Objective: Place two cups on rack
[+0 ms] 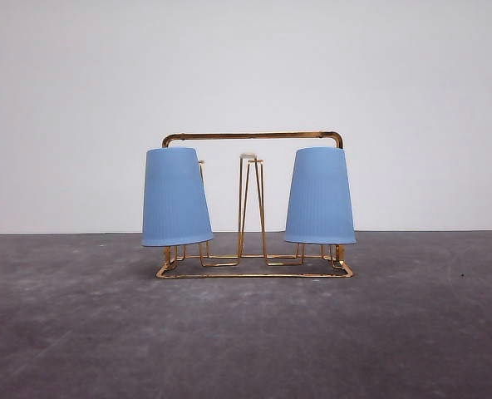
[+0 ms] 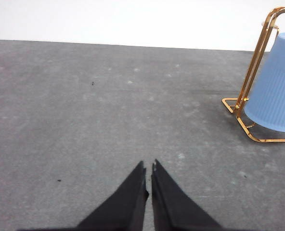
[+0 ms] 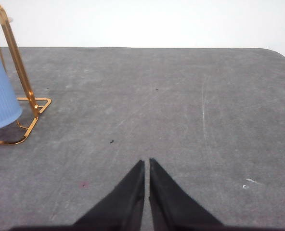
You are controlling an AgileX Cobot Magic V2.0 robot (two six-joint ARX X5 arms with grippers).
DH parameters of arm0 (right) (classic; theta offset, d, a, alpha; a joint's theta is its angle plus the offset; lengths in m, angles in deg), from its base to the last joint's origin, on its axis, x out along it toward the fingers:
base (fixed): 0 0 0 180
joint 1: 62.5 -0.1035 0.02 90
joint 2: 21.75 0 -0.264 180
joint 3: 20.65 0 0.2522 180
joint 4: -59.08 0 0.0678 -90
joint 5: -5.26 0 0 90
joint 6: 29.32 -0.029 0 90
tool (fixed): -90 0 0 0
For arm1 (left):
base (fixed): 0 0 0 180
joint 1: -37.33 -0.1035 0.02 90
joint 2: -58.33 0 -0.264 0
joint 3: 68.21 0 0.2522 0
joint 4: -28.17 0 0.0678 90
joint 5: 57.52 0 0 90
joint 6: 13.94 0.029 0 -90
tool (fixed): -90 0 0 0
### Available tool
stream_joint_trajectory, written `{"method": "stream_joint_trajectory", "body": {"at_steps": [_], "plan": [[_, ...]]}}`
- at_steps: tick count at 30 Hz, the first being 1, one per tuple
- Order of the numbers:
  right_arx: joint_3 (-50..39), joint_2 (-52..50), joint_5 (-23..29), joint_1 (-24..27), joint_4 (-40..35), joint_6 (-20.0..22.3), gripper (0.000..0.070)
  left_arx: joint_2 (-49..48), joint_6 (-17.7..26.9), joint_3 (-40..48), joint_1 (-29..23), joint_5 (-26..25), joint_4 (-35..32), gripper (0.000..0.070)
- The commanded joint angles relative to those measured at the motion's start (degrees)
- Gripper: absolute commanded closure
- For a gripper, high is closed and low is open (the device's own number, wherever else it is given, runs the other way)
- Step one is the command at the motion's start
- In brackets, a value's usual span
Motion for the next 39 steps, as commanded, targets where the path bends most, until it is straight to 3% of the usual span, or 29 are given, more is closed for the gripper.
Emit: {"method": "stream_joint_trajectory", "body": {"at_steps": [1,39], "plan": [[-0.28,0.02,0.11,-0.07,-0.63,-0.76,0.0685,-0.11,-0.31,0.81,-0.02,-0.09,0.31,0.07],[-0.28,0.02,0.11,-0.07,-0.63,-0.76,0.0685,-0.11,-0.31,0.81,-0.02,-0.09,0.31,0.07]]}}
